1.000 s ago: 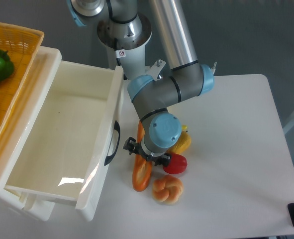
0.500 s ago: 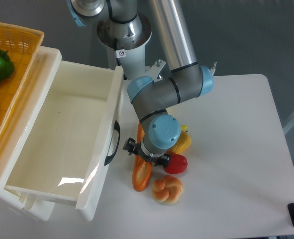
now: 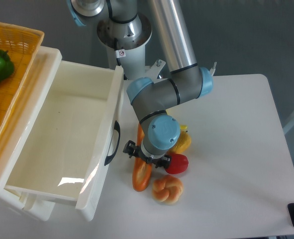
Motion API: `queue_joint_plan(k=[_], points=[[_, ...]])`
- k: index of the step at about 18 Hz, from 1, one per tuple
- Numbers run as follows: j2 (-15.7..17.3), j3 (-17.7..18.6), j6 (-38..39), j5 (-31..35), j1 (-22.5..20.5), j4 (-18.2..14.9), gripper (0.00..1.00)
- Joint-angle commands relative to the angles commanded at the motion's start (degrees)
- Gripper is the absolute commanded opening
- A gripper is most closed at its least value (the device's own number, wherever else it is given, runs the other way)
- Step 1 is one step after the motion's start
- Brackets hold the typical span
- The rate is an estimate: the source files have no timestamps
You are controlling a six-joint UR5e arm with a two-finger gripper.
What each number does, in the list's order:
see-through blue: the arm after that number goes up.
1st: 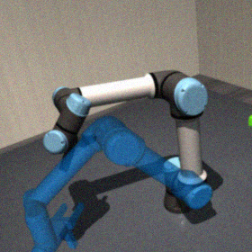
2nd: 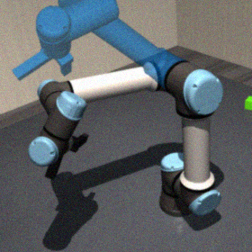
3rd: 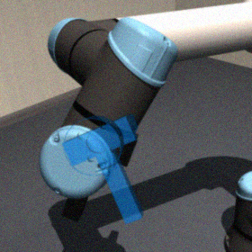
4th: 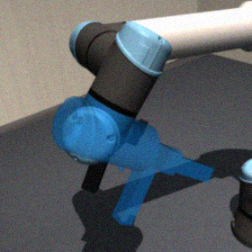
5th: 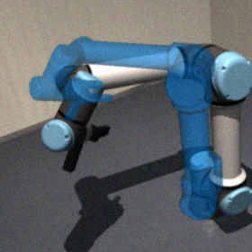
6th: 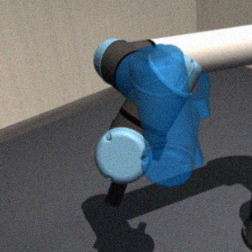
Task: Pick up the long bread
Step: 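Close the gripper around the middle of the baguette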
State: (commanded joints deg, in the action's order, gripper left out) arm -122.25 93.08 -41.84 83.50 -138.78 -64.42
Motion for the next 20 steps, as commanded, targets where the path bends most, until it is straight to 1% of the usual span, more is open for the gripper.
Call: queue_joint_plan(k=[8,15,18,20], points=[[-0.26,-0.09,-0.09,0.0,0.0,0.18,1.0],[0.09,-0.96,0.0,-0.18,-0.26,-0.18,1.0],[0.0,-0.79,-0.09,-0.09,-0.26,-0.18,0.93],[-0.09,-0.79,-0.09,-0.09,-0.26,-0.18,0.92]])
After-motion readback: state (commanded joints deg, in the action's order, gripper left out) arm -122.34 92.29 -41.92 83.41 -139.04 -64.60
